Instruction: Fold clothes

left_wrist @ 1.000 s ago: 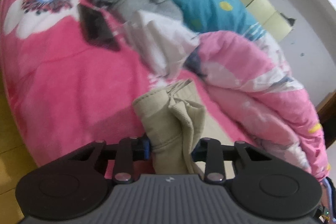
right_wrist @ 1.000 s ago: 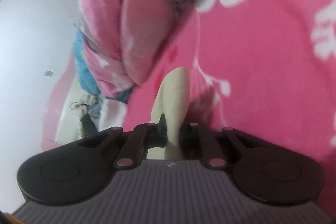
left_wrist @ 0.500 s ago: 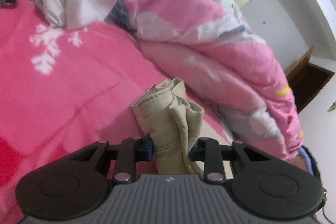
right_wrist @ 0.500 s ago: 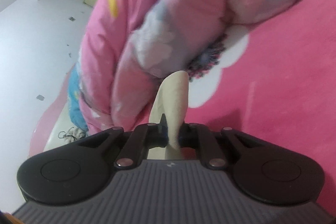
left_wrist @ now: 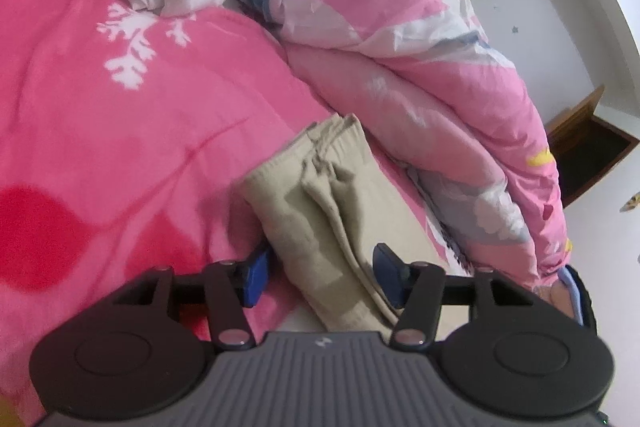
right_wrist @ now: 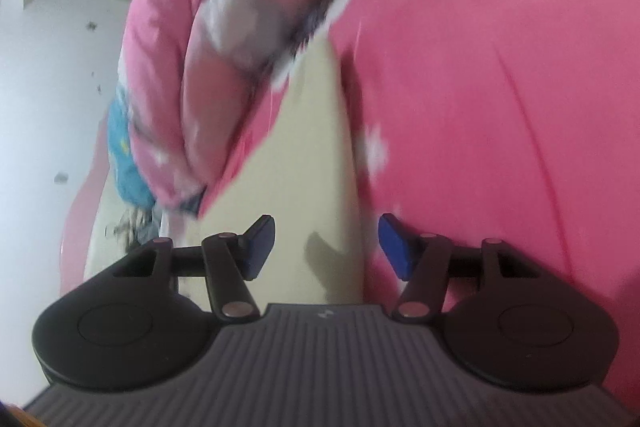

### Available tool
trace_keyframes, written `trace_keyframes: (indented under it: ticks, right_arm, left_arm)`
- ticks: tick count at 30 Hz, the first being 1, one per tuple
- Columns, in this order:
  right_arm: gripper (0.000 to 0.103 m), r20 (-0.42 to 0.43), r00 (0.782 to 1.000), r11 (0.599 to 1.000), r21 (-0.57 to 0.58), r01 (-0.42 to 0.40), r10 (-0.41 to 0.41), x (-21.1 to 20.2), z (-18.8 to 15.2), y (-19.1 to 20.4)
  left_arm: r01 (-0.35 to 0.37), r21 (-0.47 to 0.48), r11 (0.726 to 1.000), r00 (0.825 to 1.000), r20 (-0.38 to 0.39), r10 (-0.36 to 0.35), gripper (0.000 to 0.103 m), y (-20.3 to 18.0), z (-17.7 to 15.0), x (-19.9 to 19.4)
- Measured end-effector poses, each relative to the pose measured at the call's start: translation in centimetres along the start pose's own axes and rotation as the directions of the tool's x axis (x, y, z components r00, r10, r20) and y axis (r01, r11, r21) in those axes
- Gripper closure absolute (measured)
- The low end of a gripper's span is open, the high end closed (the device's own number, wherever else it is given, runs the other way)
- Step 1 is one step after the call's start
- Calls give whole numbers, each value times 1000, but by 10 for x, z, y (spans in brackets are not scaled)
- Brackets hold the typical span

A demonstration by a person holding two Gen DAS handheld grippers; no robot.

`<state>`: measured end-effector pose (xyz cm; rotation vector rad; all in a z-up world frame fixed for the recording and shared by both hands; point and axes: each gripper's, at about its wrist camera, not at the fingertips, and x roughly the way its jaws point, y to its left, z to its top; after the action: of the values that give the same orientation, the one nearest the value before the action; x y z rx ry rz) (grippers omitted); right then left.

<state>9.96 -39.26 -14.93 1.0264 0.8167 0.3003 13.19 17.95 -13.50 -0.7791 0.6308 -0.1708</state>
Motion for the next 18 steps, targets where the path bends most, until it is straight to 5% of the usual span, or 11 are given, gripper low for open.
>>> trace_keyframes:
  ticks: [5,8,10,15,18]
  right_arm:
    - [49,-41,999,998,-63,-1,-1,-4,-40,13]
    - [86,-25,1000,996,-93,12,-15,-3,-40,23]
    - [90,-13,1000,994,-106,10,-11,-5,-38,30]
    - [96,55,994,974,-213,-82,96,-55,-22,75]
    - [95,33,998,978,-201,-53,60,-66,-22,65]
  left_arm:
    - [-41,0,999,999,-15,41,56,-7,0,9]
    - [-76,-9,997,997,-27,76,74,-14,4,13]
    - [-70,-51,996,997,-40,68,79,-21,10,6]
    - [-7,-102,995,999,-35,3,79,-37,14,-22]
    - [-26,-70,997,997,-72,21,70,-26,0,-26]
